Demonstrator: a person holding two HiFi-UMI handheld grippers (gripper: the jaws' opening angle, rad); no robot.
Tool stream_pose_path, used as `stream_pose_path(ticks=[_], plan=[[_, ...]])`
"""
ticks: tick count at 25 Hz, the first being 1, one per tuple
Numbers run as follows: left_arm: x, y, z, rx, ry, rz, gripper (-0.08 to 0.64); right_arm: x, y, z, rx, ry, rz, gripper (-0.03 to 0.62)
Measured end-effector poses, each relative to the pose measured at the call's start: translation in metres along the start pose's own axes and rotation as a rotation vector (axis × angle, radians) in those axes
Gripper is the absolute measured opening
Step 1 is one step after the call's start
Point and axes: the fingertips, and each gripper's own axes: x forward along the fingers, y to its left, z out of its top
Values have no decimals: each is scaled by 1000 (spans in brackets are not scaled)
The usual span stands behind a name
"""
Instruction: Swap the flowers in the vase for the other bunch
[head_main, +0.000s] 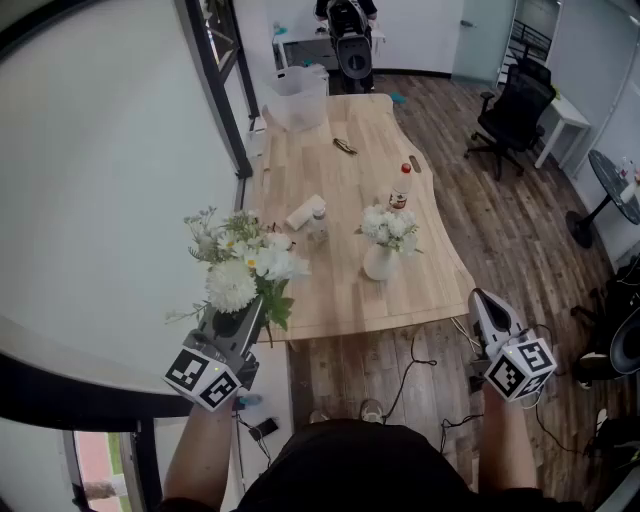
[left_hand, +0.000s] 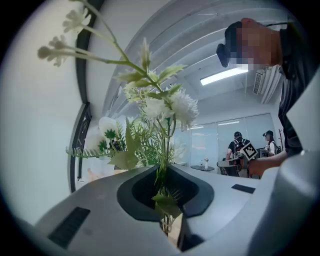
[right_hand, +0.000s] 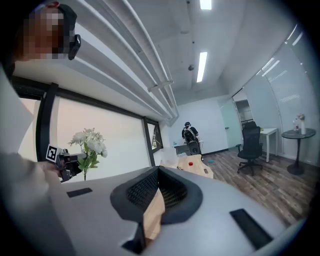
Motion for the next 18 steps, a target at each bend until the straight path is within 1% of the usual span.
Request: stream_pose_path(ticks=[4,7,11,15,18], plan=[[2,-7,-1,1,9,13,34,-3,-6,-7,10,3,21,26],[8,-11,-5,7,23,23,34,-2,-7,-21,22,34,35,26],[25,-25,-8,17,37,39,34,-6,-24,-32,67,38,64,26],[47,-35,-9,22,32,75,34,-5,-39,-30,49,47,94,26],[61,-46,-15,23,35,85,34,-5,-49,-29,41,40,126,26]])
